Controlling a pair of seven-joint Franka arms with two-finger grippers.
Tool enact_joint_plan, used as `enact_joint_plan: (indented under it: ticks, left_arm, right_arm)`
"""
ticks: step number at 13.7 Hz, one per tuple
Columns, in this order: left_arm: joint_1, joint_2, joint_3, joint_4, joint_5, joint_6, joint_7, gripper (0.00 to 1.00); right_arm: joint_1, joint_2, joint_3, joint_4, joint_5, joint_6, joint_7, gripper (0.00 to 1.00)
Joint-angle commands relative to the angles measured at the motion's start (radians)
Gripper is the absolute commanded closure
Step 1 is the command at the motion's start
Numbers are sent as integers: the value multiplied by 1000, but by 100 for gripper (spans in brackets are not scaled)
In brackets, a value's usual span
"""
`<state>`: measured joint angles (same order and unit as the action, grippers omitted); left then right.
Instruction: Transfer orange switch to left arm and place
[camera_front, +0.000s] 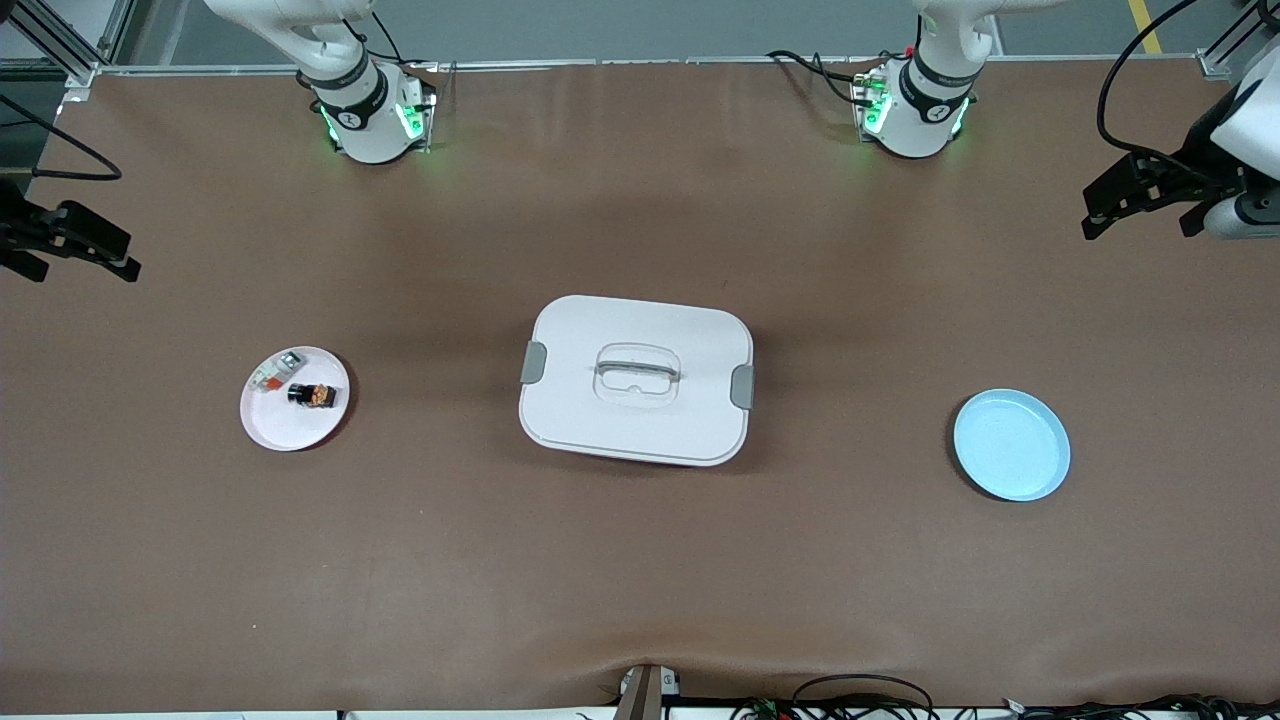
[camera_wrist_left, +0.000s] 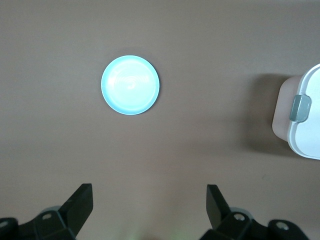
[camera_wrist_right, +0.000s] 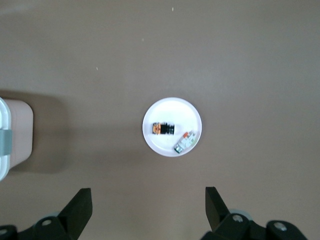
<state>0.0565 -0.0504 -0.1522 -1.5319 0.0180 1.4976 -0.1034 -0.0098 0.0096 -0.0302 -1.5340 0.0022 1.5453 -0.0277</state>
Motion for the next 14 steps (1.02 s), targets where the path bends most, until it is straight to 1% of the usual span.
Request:
enact_joint_plan:
  ticks: [1,4,5,6,11,13,14]
  left_arm:
    - [5,18,3,24,-12,-11,-6,0]
    - [6,15,3,19,-10,-11,-1,0]
    - [6,15,5,19,-9,-11,1,0]
    - [6,15,5,16,-9,-11,1,0]
    - [17,15,5,16,-6,-11,5,0]
    - [19,17,5,15,-4,-11,5,0]
    - [19,17,5,13,-6,-11,8,0]
  right_arm:
    - [-7,65,7,3,9,-14,5,0]
    - [-7,142,7,-20,9,4,9,0]
    - [-9,168,7,-32,9,24,11,0]
    - [-12,184,7,-61,9,71,12,0]
    - [-16,208,7,-334,10,479,14,0]
    - [-16,230,6,-409,10,603,29,0]
    - [-16,245,6,-435,10,643,32,0]
